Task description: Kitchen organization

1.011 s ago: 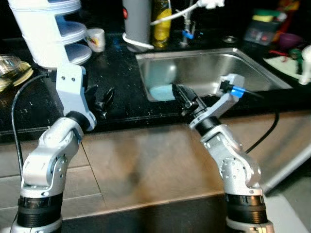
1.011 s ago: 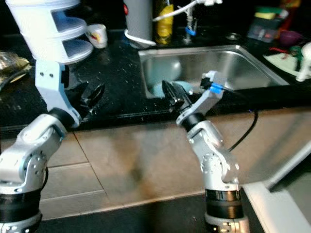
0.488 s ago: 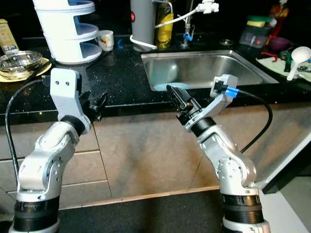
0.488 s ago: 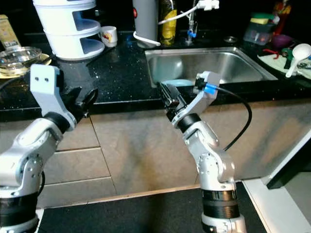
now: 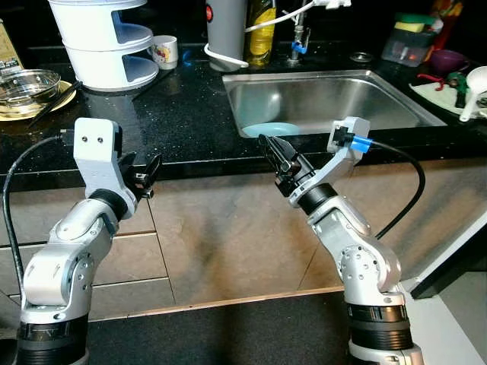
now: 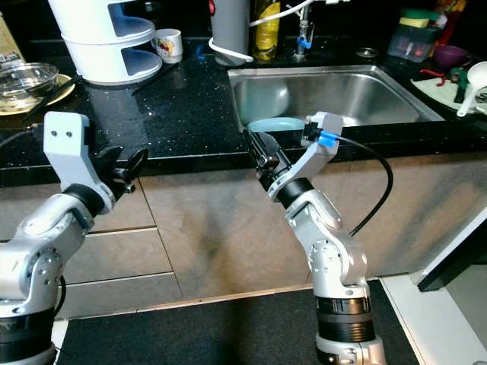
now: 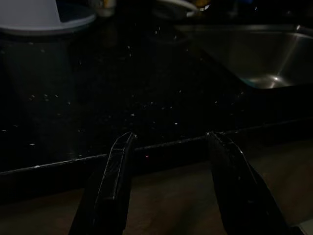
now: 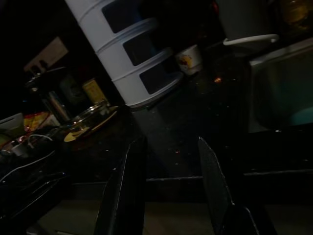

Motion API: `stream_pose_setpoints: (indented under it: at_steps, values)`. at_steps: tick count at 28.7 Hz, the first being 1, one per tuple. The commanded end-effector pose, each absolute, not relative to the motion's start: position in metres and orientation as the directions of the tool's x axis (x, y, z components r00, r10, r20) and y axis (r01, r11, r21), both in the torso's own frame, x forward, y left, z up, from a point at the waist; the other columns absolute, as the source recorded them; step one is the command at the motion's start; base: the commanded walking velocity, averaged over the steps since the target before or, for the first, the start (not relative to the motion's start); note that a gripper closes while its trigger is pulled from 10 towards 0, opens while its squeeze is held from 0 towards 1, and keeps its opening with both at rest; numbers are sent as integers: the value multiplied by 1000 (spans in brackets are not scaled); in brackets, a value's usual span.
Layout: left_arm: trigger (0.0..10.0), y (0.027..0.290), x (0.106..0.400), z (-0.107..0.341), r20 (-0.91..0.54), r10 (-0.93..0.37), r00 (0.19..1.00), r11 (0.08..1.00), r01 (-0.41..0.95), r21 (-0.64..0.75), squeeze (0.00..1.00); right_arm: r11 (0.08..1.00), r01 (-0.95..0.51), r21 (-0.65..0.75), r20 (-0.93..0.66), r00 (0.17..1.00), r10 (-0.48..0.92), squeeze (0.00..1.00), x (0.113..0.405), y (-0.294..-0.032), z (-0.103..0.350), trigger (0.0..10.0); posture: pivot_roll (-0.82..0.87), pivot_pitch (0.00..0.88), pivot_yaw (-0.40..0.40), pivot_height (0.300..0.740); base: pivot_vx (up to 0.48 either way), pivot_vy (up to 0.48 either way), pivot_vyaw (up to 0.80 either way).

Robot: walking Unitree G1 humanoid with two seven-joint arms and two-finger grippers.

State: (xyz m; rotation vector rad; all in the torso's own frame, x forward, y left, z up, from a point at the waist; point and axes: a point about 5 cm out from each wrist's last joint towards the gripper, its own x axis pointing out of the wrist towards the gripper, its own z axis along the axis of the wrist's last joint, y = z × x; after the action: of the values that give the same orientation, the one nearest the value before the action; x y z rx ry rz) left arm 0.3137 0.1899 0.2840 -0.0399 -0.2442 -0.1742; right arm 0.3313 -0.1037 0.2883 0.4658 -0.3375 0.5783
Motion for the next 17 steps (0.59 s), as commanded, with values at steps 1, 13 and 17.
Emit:
stream_pose_setpoints:
  at_steps: [1, 13, 17]
  values:
    - [10000, 192, 313, 282, 226, -168, 960, 985, 174, -7, 0, 727, -601, 333, 424, 784, 453, 0, 330, -103, 286, 10000, 31, 222, -47, 740, 0, 480, 0]
    - [10000, 183, 310, 283, 229, -218, 949, 976, 219, 21, 0, 719, -599, 352, 419, 788, 451, 0, 325, -105, 278, 10000, 38, 212, -30, 740, 0, 40, 0]
    - [10000, 178, 308, 286, 253, -260, 932, 964, 263, 24, 0, 704, -604, 374, 429, 785, 446, 0, 322, -111, 276, 10000, 40, 205, -23, 740, 0, 0, 0]
